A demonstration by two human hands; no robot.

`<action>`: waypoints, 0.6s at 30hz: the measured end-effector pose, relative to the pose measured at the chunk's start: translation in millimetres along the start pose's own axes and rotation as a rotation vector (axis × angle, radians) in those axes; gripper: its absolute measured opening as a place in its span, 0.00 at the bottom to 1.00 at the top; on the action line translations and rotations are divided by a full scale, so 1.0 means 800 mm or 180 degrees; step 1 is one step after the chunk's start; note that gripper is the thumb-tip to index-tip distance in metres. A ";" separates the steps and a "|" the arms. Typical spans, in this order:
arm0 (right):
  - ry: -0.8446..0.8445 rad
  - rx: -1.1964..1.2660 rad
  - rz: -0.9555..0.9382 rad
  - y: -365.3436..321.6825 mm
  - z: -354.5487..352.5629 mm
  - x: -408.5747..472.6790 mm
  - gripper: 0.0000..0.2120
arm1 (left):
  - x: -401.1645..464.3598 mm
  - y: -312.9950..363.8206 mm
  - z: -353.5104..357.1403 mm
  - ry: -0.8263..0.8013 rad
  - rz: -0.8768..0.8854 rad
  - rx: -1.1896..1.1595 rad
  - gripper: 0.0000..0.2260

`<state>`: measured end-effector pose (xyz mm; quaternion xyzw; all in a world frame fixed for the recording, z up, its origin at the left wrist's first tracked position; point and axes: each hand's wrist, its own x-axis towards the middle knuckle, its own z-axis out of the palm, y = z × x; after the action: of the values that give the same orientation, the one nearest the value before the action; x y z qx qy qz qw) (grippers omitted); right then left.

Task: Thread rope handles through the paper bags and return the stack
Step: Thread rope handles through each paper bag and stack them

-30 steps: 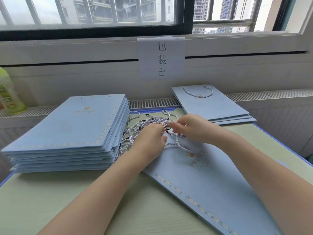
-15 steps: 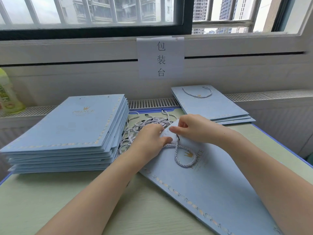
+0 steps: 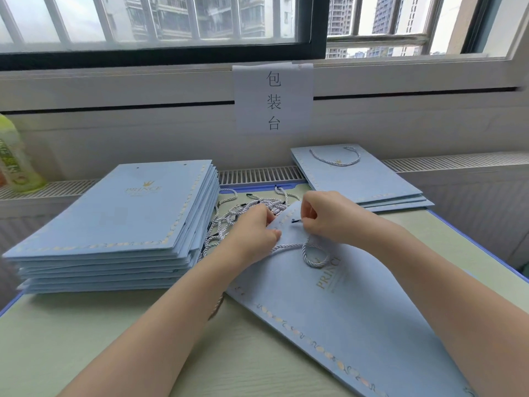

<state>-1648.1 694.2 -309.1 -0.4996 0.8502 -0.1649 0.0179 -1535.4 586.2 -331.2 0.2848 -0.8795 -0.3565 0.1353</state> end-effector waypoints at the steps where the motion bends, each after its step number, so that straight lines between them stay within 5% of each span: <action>1: 0.0063 0.0100 -0.0024 0.001 -0.001 0.000 0.06 | 0.001 0.001 -0.003 -0.0058 -0.0092 -0.0146 0.05; 6: 0.0196 0.0119 -0.0337 -0.003 0.000 0.000 0.09 | -0.003 0.007 -0.022 -0.0332 -0.0428 -0.0768 0.07; 11: 0.0338 0.0091 -0.0517 -0.004 -0.002 0.001 0.07 | -0.005 0.008 -0.026 -0.0419 -0.0490 -0.1211 0.20; 18: 0.0653 -0.0032 -0.1006 -0.008 0.007 0.005 0.04 | -0.003 0.004 -0.032 -0.0424 -0.0586 -0.1511 0.22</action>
<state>-1643.5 686.5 -312.0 -0.6076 0.7594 -0.2116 -0.0974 -1523.1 575.4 -311.1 0.2998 -0.7486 -0.5816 0.1071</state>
